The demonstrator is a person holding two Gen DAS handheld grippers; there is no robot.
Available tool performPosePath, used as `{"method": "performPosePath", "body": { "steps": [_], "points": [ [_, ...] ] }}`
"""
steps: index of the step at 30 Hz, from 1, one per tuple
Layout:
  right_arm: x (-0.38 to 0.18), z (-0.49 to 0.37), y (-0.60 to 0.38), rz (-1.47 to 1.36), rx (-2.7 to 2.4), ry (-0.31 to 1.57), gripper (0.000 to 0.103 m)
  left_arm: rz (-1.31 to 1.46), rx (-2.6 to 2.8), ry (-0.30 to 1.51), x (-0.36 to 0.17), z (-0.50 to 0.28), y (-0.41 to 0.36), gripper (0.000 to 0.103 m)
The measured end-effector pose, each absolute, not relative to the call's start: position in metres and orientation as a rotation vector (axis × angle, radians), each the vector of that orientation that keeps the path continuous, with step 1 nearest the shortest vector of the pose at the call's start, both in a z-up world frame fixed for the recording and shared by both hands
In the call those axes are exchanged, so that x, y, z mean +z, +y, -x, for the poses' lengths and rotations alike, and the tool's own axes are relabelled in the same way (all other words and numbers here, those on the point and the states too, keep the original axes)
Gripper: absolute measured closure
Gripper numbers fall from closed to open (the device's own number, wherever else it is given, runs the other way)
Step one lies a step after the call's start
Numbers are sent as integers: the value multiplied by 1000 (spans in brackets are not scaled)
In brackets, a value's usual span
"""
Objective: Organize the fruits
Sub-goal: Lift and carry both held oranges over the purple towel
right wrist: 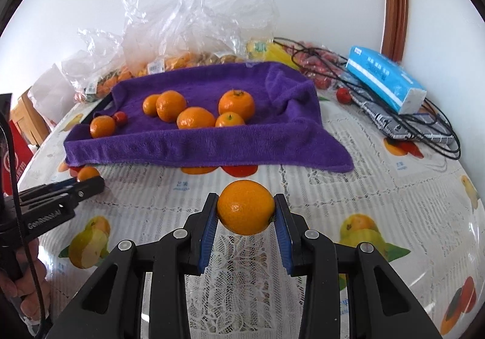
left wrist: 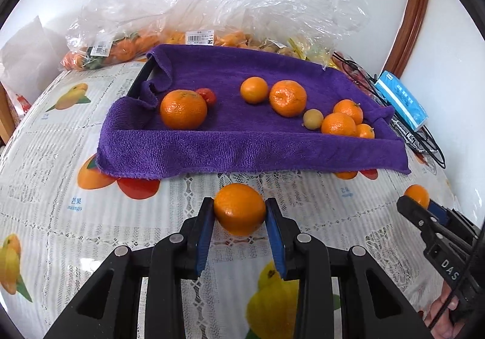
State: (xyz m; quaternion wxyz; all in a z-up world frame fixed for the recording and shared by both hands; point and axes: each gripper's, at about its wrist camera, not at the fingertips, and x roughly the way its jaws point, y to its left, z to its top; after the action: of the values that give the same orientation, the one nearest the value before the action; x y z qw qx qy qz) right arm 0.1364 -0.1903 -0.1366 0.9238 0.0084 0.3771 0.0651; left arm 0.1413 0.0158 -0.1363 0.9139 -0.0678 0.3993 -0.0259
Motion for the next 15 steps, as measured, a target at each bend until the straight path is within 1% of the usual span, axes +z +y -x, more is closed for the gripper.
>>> {"method": "performPosePath", "body": {
  "steps": [7, 15],
  "points": [
    [-151, -148, -193, -61, 156, 863, 67, 131, -39, 827, -137, -141, 15, 71],
    [-152, -148, -183, 6, 141, 868, 67, 151, -39, 824, -137, -141, 16, 71]
  ]
}}
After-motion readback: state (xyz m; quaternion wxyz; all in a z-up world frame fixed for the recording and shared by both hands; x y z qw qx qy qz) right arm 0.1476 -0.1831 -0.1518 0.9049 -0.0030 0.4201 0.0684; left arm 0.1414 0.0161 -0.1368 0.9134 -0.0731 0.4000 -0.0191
